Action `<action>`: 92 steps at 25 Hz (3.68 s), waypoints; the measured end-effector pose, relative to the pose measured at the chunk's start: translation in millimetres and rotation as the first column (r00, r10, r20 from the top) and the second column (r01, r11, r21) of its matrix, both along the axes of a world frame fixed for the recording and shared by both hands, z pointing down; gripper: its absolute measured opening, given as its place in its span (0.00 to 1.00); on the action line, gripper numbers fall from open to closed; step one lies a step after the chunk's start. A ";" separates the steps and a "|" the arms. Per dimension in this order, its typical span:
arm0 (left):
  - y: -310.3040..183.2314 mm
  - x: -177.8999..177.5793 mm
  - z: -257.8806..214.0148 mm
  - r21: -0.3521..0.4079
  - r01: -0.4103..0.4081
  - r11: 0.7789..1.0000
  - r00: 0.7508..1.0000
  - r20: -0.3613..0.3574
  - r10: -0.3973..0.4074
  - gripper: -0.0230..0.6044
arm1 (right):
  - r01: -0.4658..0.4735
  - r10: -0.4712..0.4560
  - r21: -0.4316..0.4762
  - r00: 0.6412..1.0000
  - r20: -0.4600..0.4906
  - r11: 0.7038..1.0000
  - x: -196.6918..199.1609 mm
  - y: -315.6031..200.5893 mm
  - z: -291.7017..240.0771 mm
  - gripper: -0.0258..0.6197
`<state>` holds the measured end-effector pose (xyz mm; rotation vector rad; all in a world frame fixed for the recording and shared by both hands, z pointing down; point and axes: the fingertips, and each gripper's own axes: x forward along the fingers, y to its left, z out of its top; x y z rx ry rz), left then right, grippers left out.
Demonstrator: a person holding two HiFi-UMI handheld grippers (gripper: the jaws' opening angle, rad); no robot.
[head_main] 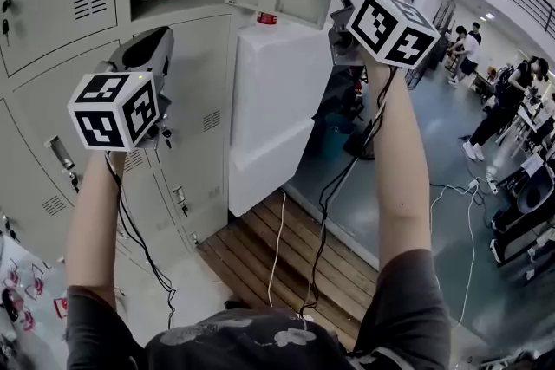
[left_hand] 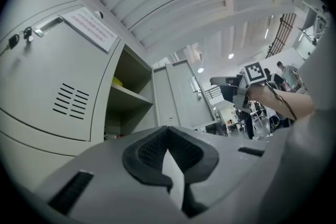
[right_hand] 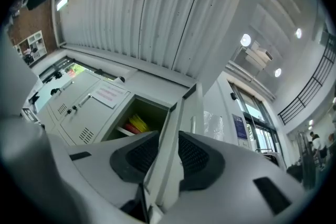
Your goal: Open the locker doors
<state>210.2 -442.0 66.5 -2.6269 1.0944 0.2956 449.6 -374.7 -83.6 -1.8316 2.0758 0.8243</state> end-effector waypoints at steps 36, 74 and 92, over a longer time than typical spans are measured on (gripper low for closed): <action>110.6 -363.1 282.2 -0.355 0.423 0.834 0.899 0.048 -0.435 0.05 | 0.579 -0.570 -0.401 0.807 0.157 0.710 -447.8 10.1 336.1 0.47; 47.6 -436.4 314.1 -0.374 0.674 0.637 0.716 0.121 -0.687 0.05 | 0.666 -0.698 -0.475 0.702 0.141 0.574 -606.0 -128.8 401.3 0.47; 69.5 -436.5 314.8 -0.396 0.538 0.744 0.838 0.155 -0.523 0.05 | 0.471 -0.462 -0.491 0.874 0.149 0.733 -583.9 -93.7 400.3 0.38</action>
